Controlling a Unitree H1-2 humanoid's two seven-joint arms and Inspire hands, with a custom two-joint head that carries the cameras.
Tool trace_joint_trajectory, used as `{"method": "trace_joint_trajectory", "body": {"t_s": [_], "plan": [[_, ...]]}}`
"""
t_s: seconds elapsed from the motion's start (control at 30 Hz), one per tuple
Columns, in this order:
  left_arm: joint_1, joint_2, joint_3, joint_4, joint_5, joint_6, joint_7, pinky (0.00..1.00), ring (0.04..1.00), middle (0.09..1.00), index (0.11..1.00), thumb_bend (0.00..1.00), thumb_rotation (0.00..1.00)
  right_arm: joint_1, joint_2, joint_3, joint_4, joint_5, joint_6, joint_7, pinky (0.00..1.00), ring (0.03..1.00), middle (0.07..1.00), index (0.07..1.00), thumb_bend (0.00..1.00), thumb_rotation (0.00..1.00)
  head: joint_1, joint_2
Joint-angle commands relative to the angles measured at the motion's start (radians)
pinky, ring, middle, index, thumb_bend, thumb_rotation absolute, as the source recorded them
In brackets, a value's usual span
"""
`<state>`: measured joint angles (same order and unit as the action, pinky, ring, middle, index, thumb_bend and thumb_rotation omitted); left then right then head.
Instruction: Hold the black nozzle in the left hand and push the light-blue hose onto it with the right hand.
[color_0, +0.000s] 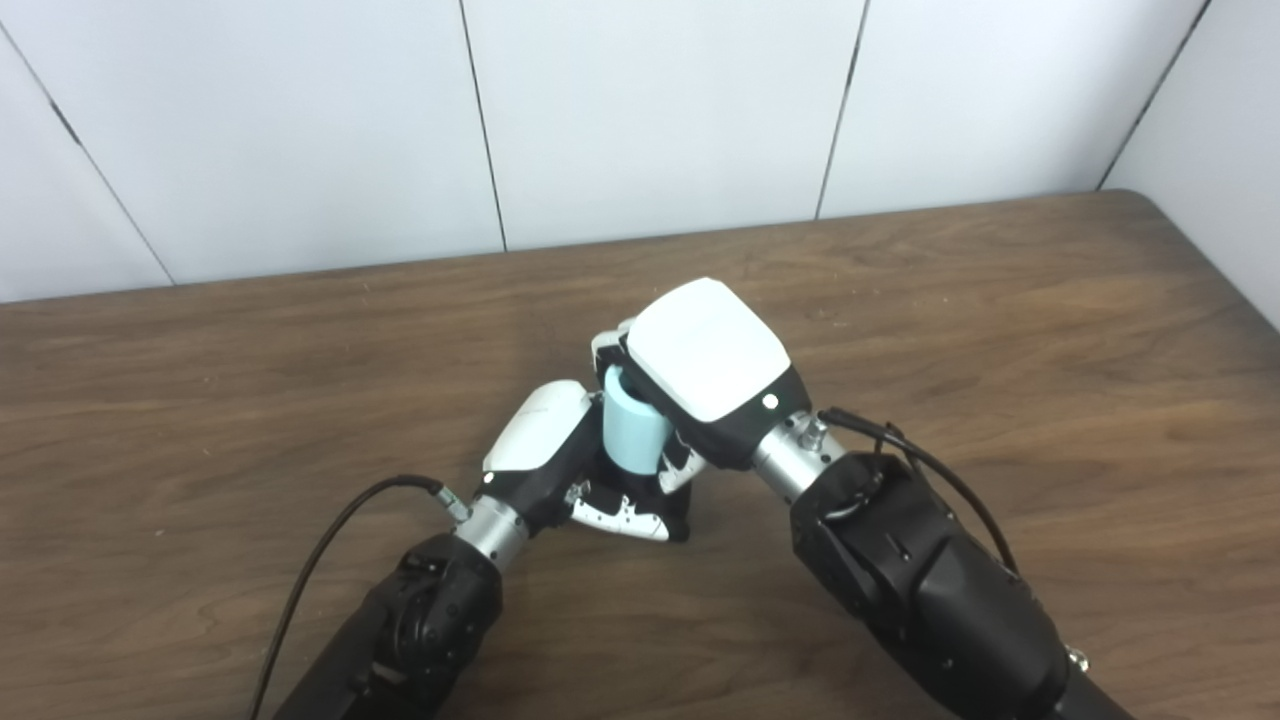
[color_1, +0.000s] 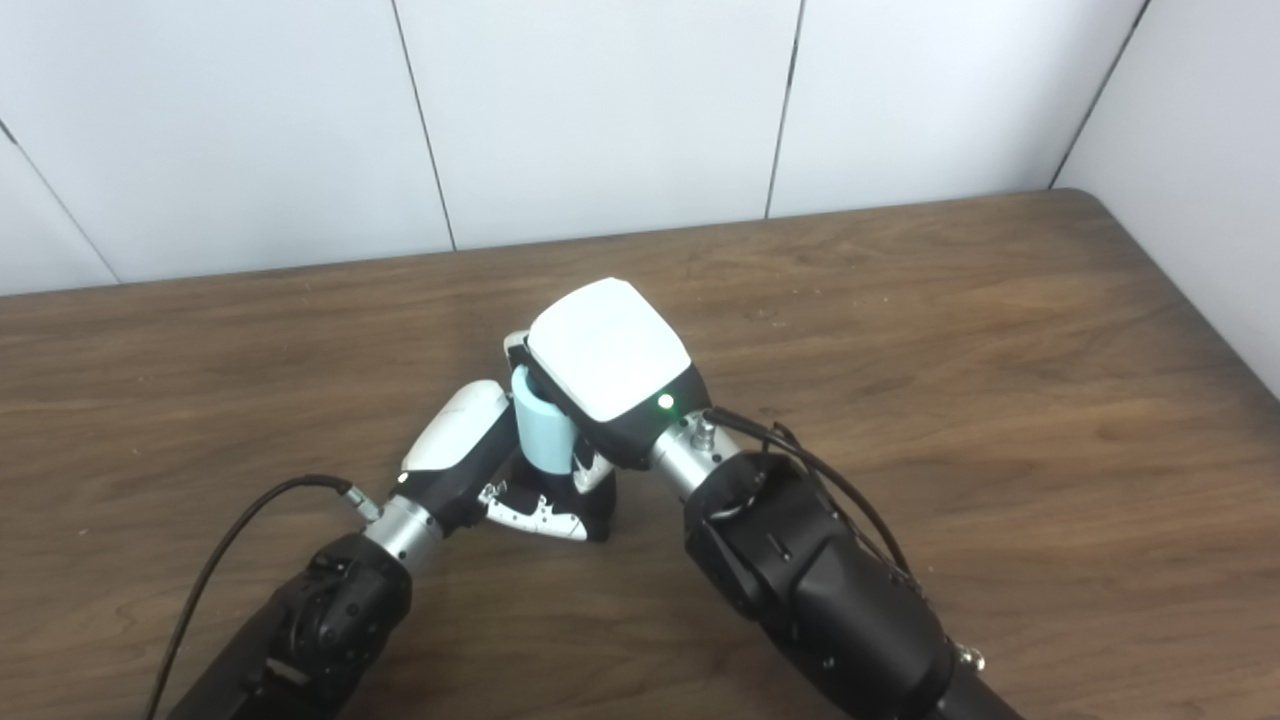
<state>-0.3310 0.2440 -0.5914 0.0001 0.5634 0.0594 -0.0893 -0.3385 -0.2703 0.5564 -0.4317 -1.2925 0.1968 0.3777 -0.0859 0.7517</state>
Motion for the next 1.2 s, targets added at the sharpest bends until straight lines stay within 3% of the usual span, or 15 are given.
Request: {"method": "trace_joint_trajectory", "body": {"t_s": [0.0,0.03,0.07,0.1,0.17,0.2,0.23,0.3,0.4,0.47,0.7,1.03,1.17], "plan": [[0.042,0.03,-0.114,0.031,0.106,0.006,-0.145,0.36,0.317,0.364,0.474,0.51,0.08,0.127,-0.055,0.069,0.148,0.066,-0.018,0.301,0.47,0.484,0.583,0.641,0.72,0.19,-0.002,-0.001],[0.041,0.031,-0.114,0.033,0.107,0.005,-0.144,0.36,0.317,0.368,0.474,0.51,0.08,0.127,-0.057,0.056,0.112,0.083,-0.004,0.327,0.7,0.651,0.699,0.688,0.85,0.34,-0.002,-0.003],[0.04,0.031,-0.115,0.034,0.108,0.004,-0.144,0.36,0.318,0.371,0.474,0.51,0.08,0.127,-0.058,0.047,0.091,0.094,0.003,0.341,0.81,0.735,0.76,0.706,0.9,0.39,-0.002,-0.003],[0.039,0.031,-0.116,0.036,0.112,0.004,-0.143,0.36,0.318,0.372,0.475,0.51,0.08,0.125,-0.061,0.023,0.057,0.132,0.01,0.327,0.87,0.779,0.791,0.715,0.92,0.42,-0.001,-0.003],[0.035,0.031,-0.12,0.039,0.119,0.005,-0.142,0.36,0.322,0.378,0.475,0.51,0.09,0.129,-0.064,-0.023,0.014,0.202,-0.001,0.257,0.97,0.868,0.86,0.713,0.86,0.35,0.0,-0.004],[0.033,0.032,-0.123,0.04,0.121,0.007,-0.14,0.37,0.323,0.379,0.476,0.51,0.09,0.14,-0.063,-0.052,0.0,0.239,-0.031,0.168,0.98,0.878,0.867,0.71,0.85,0.33,-0.001,-0.006],[0.032,0.033,-0.126,0.04,0.123,0.009,-0.139,0.37,0.328,0.383,0.476,0.51,0.09,0.152,-0.06,-0.076,-0.007,0.265,-0.063,0.084,0.92,0.861,0.852,0.679,0.8,0.23,-0.002,-0.007],[0.03,0.036,-0.132,0.04,0.123,0.013,-0.136,0.38,0.336,0.389,0.476,0.51,0.09,0.169,-0.051,-0.115,-0.022,0.31,-0.108,-0.031,0.85,0.838,0.835,0.654,0.76,0.16,-0.003,-0.008],[0.032,0.039,-0.138,0.038,0.123,0.015,-0.133,0.42,0.36,0.411,0.478,0.51,0.09,0.189,-0.029,-0.164,-0.045,0.373,-0.153,-0.131,0.73,0.797,0.818,0.656,0.74,0.17,-0.004,-0.008],[0.032,0.04,-0.14,0.034,0.122,0.018,-0.135,0.42,0.362,0.414,0.479,0.51,0.09,0.196,-0.02,-0.186,-0.054,0.396,-0.169,-0.156,0.66,0.775,0.801,0.658,0.75,0.21,-0.003,-0.008],[0.031,0.031,-0.14,0.036,0.125,0.021,-0.139,0.34,0.313,0.36,0.473,0.51,0.09,0.225,-0.015,-0.252,-0.069,0.438,-0.182,-0.177,0.63,0.766,0.784,0.661,0.76,0.25,0.003,-0.007],[0.032,0.023,-0.128,0.052,0.126,0.003,-0.138,0.34,0.307,0.357,0.473,0.51,0.09,0.323,-0.007,-0.376,-0.027,0.519,-0.374,-0.396,0.62,0.726,0.727,0.646,0.75,0.22,-0.001,-0.013],[0.034,0.022,-0.125,0.054,0.125,-0.002,-0.137,0.34,0.306,0.357,0.473,0.51,0.09,0.333,0.012,-0.403,-0.018,0.521,-0.407,-0.439,0.64,0.719,0.718,0.652,0.76,0.2,-0.001,-0.012]]}}
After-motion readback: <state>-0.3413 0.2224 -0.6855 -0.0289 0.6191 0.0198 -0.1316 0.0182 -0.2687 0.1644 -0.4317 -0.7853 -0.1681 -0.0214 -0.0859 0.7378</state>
